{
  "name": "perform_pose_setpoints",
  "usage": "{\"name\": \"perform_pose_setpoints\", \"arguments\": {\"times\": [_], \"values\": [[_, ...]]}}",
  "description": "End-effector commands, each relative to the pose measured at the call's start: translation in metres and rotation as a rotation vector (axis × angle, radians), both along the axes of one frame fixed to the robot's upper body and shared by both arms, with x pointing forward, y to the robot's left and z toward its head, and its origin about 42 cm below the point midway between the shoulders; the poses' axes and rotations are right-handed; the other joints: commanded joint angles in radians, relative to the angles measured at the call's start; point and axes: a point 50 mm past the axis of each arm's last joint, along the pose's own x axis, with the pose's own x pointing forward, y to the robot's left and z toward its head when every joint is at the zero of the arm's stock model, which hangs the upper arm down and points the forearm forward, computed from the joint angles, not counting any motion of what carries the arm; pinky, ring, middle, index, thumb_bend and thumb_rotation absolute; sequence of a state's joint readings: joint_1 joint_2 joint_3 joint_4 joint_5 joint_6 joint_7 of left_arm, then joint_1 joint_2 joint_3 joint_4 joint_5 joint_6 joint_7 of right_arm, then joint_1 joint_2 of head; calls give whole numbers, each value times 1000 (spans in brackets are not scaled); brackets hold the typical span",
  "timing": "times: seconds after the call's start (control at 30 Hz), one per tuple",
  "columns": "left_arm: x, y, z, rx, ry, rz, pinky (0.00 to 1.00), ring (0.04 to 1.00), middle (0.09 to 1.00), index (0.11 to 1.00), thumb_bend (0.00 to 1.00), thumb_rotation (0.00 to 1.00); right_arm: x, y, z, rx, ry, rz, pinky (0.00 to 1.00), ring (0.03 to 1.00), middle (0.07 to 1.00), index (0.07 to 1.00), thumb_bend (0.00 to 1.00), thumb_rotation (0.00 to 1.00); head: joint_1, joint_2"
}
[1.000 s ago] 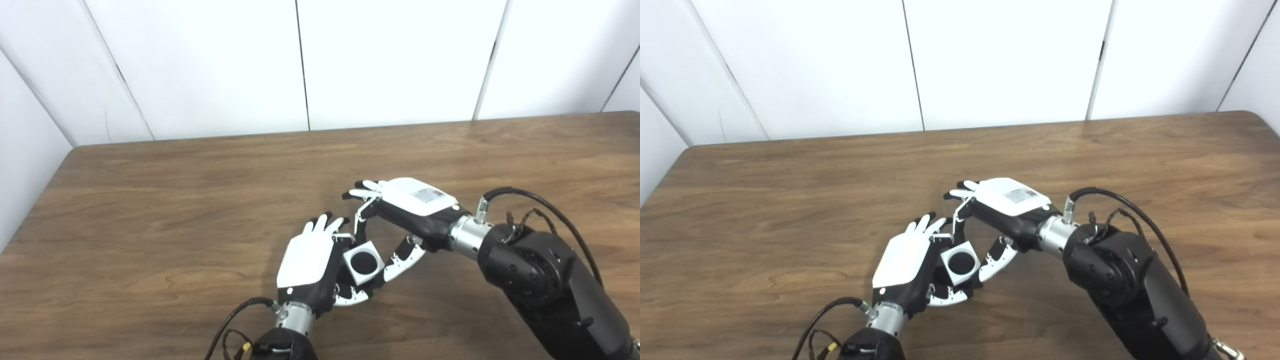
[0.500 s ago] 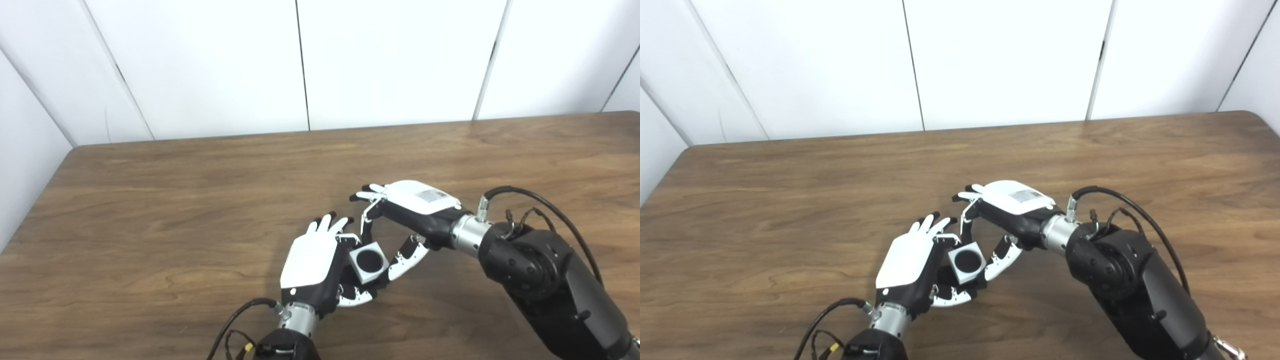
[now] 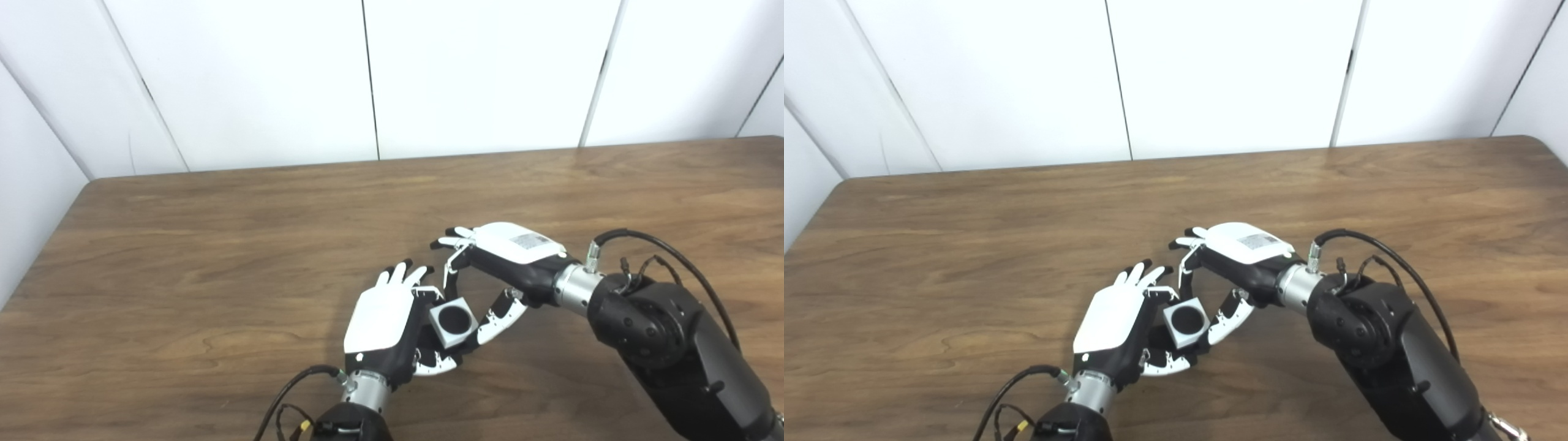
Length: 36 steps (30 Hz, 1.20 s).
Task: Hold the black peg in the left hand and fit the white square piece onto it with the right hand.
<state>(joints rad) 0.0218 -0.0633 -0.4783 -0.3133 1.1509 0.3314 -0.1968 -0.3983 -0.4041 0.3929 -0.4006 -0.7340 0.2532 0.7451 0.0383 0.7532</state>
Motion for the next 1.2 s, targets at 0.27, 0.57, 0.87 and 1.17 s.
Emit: {"name": "perform_pose_setpoints", "arguments": {"times": [0.27, 0.57, 0.87, 1.17], "values": [[4, -3, 17, 15, -54, 9, 966, 1000, 927, 625, 747, 318, 6, -6, 13, -18, -55, -9, 997, 1000, 948, 670, 932, 374, 1, 4], [4, -2, 19, 13, -60, 25, 937, 1000, 914, 656, 794, 373, 6, -7, 15, -14, -55, -16, 999, 1000, 952, 674, 927, 369, -1, 8], [4, 1, 18, 8, -73, 36, 937, 996, 902, 711, 845, 363, 7, -10, 18, -7, -49, -31, 1000, 1000, 955, 674, 912, 367, 1, 9], [3, 9, 19, -2, -71, 53, 928, 992, 902, 727, 856, 371, 10, -13, 24, 0, -65, -51, 977, 1000, 953, 681, 922, 381, -2, 6]]}}
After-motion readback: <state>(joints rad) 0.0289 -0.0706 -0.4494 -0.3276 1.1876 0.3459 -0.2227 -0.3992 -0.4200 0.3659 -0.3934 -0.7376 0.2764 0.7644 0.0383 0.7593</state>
